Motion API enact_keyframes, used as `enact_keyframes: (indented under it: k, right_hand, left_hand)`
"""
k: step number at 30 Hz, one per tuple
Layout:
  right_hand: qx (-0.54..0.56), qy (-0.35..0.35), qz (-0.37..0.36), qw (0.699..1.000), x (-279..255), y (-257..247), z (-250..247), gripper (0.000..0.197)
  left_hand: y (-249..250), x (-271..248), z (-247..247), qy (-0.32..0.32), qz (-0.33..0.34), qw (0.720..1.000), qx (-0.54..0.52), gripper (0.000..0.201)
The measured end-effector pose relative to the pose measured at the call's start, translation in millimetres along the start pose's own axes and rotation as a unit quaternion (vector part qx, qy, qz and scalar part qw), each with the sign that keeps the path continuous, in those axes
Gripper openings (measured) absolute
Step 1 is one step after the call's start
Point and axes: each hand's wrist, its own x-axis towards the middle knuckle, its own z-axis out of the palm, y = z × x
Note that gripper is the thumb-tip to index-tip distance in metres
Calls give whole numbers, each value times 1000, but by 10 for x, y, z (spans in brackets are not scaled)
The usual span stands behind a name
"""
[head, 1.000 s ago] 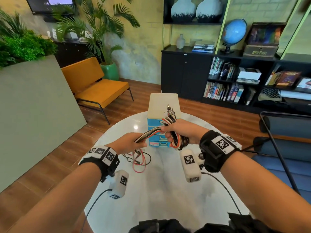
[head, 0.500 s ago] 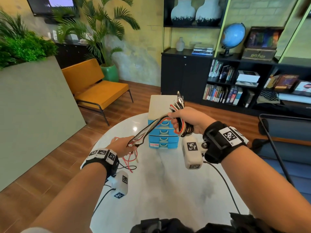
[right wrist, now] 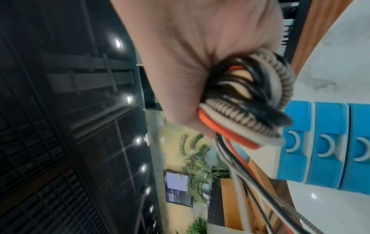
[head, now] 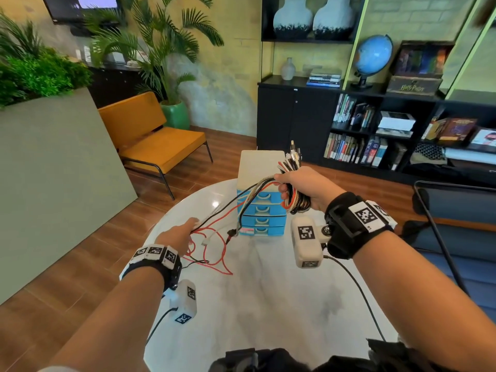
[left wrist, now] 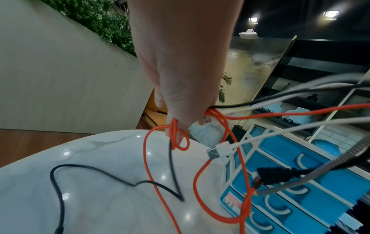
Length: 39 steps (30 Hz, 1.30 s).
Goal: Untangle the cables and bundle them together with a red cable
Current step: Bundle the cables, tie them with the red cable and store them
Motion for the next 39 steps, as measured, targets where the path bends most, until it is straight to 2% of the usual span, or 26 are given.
enact_keyframes:
  k: [2,5,7,9,11,14,17,19,21,23,31,35,39]
  right_hand:
    - [17,14,-4,1000,-10,-8,-19,20]
    - [9,19,-5,1000,-32,-27,12,21]
    - [-4,16,-4,1000,-53,-16,69,24]
    - [1,3,-2,1000,-73,9,134,25]
    - [4,-8,-3,1000,-77,19,207,26]
    - [1,-7,-13,1000,-58,-1,294,26]
    - [8,-7,-8,1000,-62,-40,323,27]
    - [3,-6,-10,1000,-75,-68,325,27]
    - [-5,-1,-16,1000,-83,-93,319,26]
    - [2,-5,-24,1000,-77,-102,319,22]
    - [100,-96,-23,990,-142,-140,381,14]
    - [134,-116,-22,984,-181,-163,398,10]
    - [134,-96,-27,986,-136,-154,345,9]
  left_hand:
    - [-100,32,26,-9,-49,999,21,61]
    - [-135,41,10,-30,-78,996,16,53]
    - [-55,28,-19,-56,-61,996,-28,53]
    - [86,14,-57,-96,-31,991,-88,74]
    - [271,33,-107,-105,-14,989,-99,82]
    - [556,92,-176,-79,10,997,-23,63]
    - [805,99,-219,-121,33,992,12,47]
    - [911,109,-193,-110,29,993,-2,46]
    - [979,103,-167,-56,23,998,9,48]
    - [995,132,-102,-32,22,999,10,49]
    - [887,72,118,-15,1,1000,-20,40]
    - [843,44,149,-11,-1,1000,-22,31]
    - [780,-5,125,-24,-6,997,69,26]
